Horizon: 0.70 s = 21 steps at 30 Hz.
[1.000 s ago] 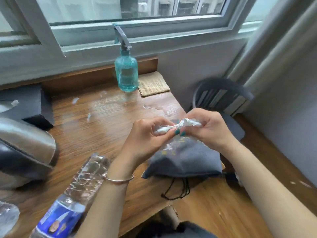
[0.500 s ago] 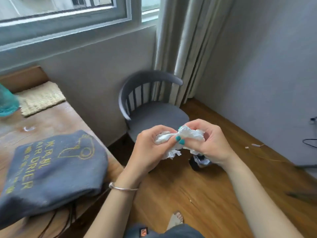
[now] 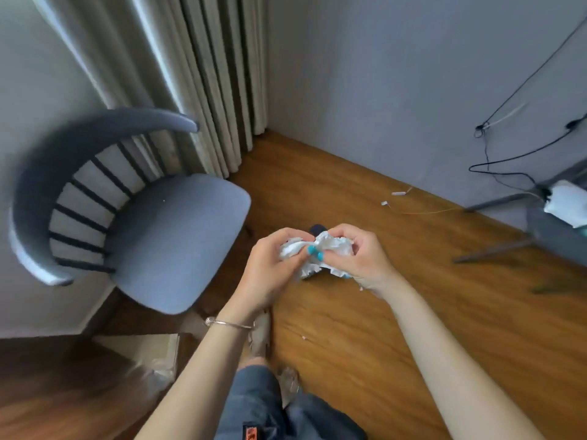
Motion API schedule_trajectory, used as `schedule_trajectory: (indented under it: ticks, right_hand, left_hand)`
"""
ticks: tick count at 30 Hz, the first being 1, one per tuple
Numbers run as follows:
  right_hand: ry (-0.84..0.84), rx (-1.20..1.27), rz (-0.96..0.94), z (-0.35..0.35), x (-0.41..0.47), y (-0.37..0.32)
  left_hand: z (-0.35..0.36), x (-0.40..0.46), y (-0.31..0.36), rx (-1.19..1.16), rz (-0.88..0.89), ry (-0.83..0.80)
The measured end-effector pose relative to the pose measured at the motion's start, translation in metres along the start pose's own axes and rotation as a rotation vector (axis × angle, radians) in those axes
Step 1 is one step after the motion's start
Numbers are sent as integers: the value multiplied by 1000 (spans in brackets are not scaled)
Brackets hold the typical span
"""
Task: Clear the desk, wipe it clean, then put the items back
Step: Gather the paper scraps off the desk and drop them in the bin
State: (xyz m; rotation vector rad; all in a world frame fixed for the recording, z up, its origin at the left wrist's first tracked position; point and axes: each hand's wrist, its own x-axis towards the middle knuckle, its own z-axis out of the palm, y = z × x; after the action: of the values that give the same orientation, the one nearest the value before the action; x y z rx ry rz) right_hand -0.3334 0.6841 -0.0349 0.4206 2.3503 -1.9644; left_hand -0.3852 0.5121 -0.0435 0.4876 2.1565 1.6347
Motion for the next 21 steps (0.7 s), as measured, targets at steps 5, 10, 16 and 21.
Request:
schedule_trajectory:
  ticks: [5,10,16,21]
  right_hand:
    - [162,48,170,-32,61,50]
    - [305,108,317,-40,119,112]
    - [380,176,402,-35,183,207]
    - [380,194,395,-30,228,317]
  left_hand:
    - [36,93,-45,-140,-105,-190]
    - [61,169,-98,-229,-211,-264]
    - [92,227,-189,-252,-341,-281]
    - [125,263,-302,-145,-311,-266]
